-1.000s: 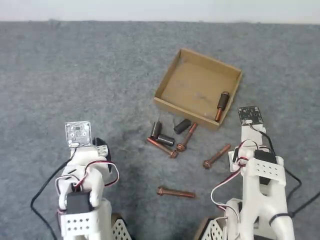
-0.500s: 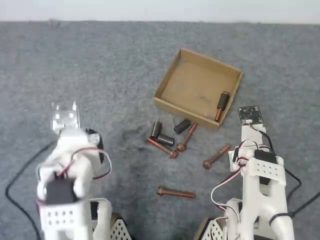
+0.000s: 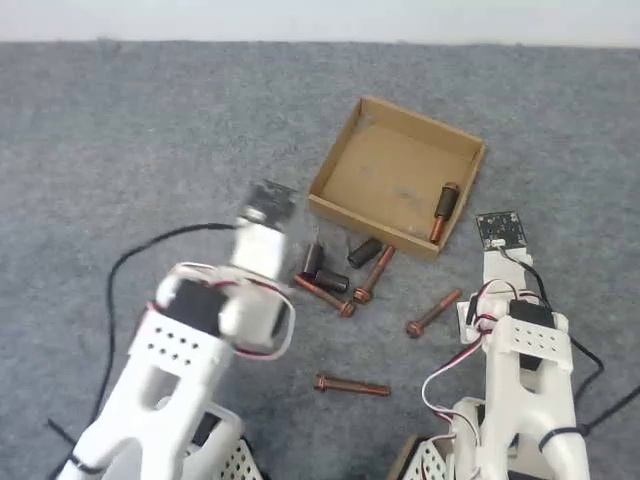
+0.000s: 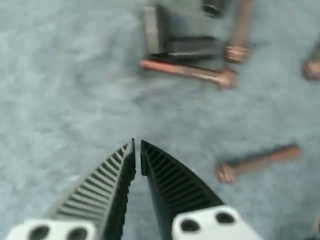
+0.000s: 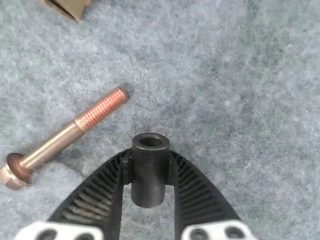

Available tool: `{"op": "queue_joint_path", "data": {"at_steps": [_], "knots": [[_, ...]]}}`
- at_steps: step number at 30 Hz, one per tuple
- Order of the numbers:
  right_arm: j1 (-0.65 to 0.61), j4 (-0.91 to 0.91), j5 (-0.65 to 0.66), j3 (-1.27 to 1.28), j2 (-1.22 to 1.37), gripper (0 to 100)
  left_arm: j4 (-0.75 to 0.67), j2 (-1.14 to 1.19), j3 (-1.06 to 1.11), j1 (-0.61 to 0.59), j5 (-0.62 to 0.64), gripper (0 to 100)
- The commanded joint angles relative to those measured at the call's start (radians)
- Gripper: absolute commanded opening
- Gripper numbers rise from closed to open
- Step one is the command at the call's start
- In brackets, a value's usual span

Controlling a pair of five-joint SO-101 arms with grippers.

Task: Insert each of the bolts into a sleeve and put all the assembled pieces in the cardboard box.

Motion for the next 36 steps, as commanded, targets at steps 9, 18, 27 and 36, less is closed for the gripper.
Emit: {"op": "queue_joint_path", "data": {"at_steps": [9,18,27,36], "knots": [[0.012,-0.041,-0.008,-0.003,-0.035,0.6,-0.063,0.009,0.102,0.413,-0.147,2],[0.01,-0.035,0.032,-0.003,-0.035,0.6,-0.138,0.003,0.228,0.516,-0.54,2],[0.008,-0.035,0.041,-0.003,-0.035,0.6,-0.293,0.011,0.262,0.531,-0.545,2],[-0.028,-0.035,0.075,0.0,-0.035,0.6,-0.351,0.012,0.311,0.485,-0.574,9]]}}
